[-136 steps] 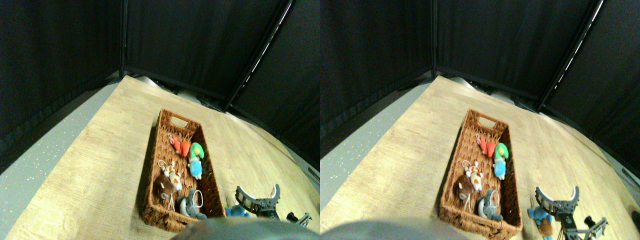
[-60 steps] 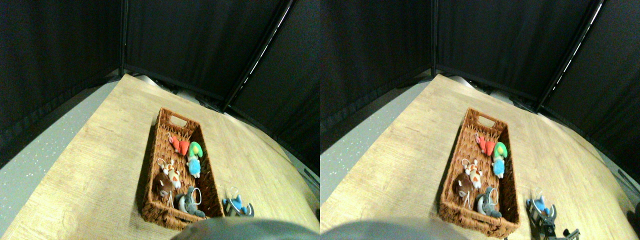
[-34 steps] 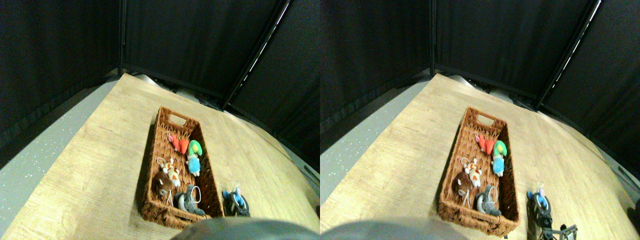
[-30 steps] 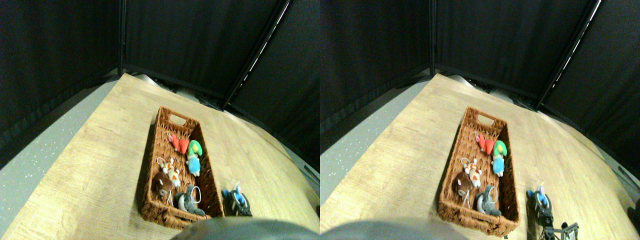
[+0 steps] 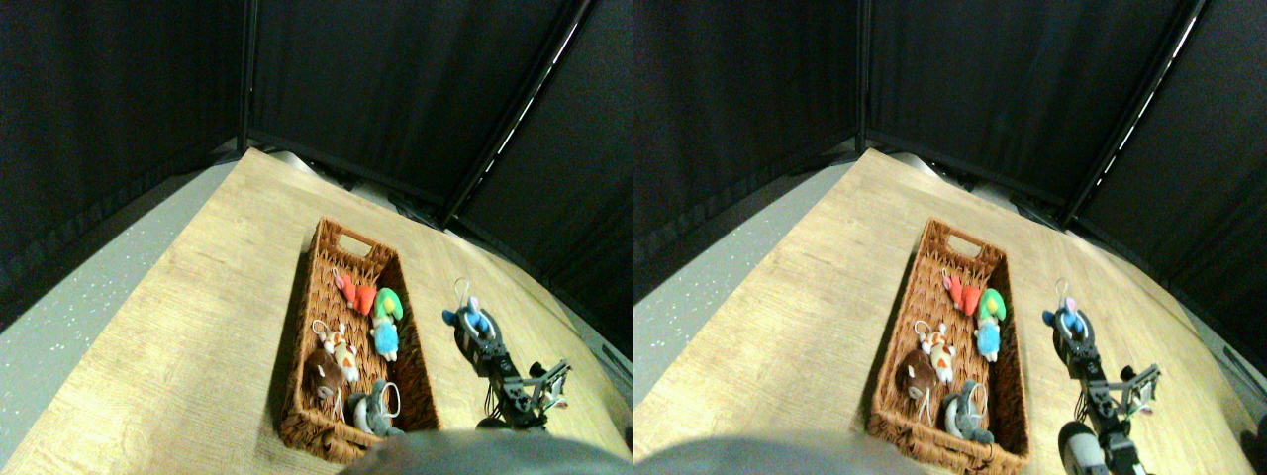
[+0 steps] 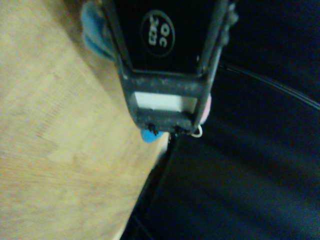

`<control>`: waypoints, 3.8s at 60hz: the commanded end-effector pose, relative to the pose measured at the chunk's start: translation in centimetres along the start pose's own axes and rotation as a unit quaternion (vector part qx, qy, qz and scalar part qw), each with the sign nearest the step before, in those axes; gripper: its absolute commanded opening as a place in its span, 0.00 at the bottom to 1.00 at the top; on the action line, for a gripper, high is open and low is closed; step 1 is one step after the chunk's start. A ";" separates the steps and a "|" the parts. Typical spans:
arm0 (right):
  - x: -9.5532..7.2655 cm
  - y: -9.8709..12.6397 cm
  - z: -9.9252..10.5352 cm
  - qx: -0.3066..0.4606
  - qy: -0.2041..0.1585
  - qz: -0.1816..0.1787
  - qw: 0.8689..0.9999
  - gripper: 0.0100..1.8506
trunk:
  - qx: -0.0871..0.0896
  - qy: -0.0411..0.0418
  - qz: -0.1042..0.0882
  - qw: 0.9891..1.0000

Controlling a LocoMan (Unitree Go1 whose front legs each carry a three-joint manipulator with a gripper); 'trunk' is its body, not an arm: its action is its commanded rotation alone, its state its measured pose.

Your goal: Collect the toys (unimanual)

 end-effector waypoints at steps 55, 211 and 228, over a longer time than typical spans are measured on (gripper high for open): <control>-0.4 6.3 -8.2 0.001 0.114 0.038 0.993 0.03 | -0.069 -0.025 0.054 0.996; -0.7 -12.9 1.0 0.107 -0.028 -0.071 0.991 0.42 | -0.004 0.004 0.013 1.000; -0.1 -13.2 0.8 0.120 -0.032 -0.076 0.989 0.44 | -0.004 0.004 0.014 1.000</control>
